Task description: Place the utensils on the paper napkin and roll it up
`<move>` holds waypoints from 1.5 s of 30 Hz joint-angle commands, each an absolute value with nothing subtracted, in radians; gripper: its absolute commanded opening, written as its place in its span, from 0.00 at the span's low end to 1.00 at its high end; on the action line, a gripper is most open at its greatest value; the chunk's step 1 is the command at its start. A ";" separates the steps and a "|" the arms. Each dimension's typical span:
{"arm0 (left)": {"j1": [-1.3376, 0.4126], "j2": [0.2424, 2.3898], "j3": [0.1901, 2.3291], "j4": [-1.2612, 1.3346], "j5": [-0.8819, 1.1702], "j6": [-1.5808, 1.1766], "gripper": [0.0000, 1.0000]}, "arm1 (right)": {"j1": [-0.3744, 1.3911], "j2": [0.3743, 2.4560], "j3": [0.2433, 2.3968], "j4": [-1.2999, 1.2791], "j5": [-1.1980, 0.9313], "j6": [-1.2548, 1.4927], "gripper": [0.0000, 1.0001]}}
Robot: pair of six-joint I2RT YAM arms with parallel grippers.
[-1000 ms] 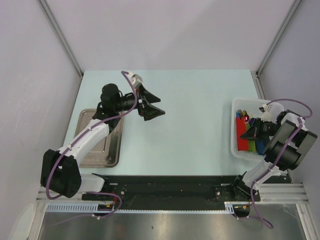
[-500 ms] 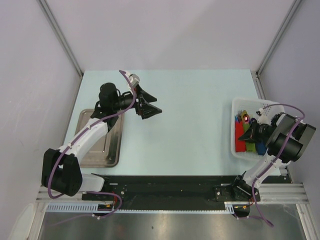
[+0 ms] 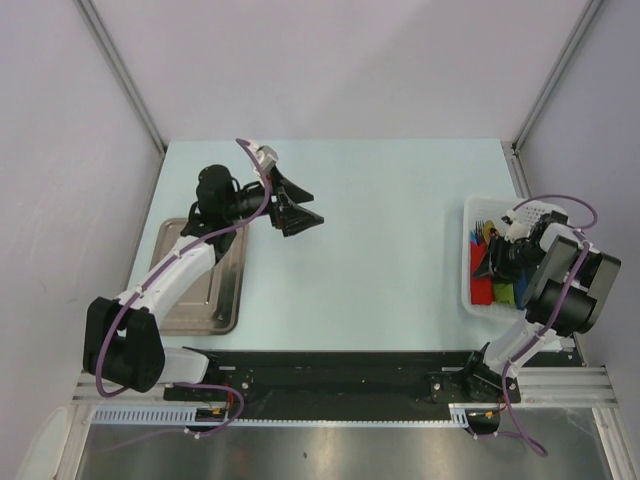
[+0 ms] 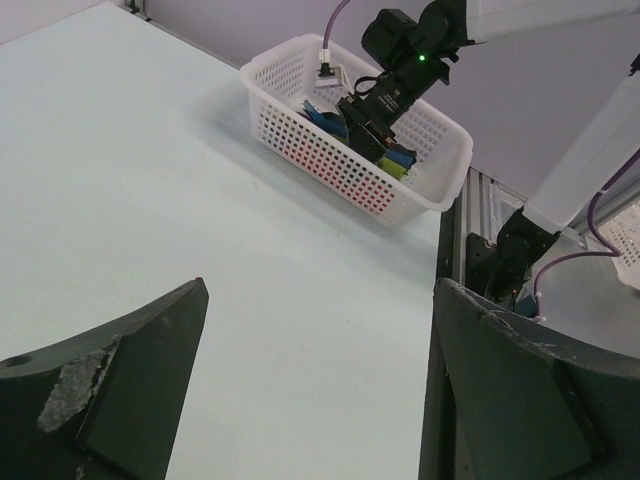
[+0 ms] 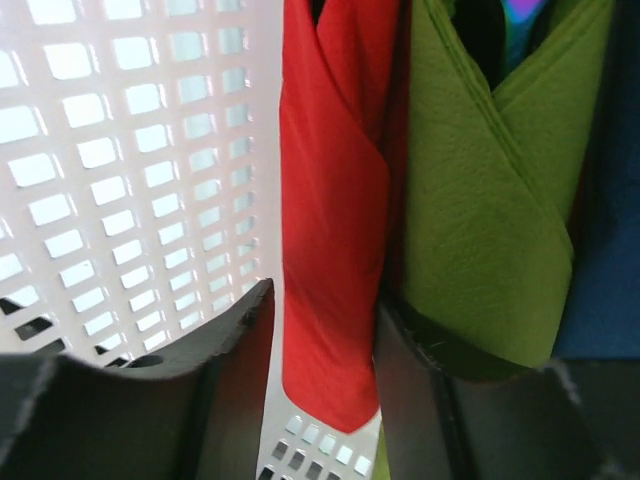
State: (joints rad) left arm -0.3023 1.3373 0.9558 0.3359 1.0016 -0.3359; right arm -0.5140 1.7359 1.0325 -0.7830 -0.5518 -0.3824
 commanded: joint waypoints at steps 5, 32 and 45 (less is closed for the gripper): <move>-0.296 1.325 0.983 0.433 0.985 -0.403 1.00 | -0.517 1.643 1.054 -0.782 -0.423 -0.390 0.60; -0.069 1.563 1.591 -0.563 0.709 -0.200 1.00 | -0.051 1.581 1.555 -0.697 -0.538 -0.065 1.00; -0.017 1.373 1.342 -0.773 0.468 -0.014 1.00 | 0.279 1.508 1.299 -0.549 -0.529 -0.005 1.00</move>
State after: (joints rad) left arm -0.0242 1.4799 1.4078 -0.7509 0.5381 -0.0582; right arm 0.2703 1.5749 1.3224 -0.6025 -0.5312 -0.0292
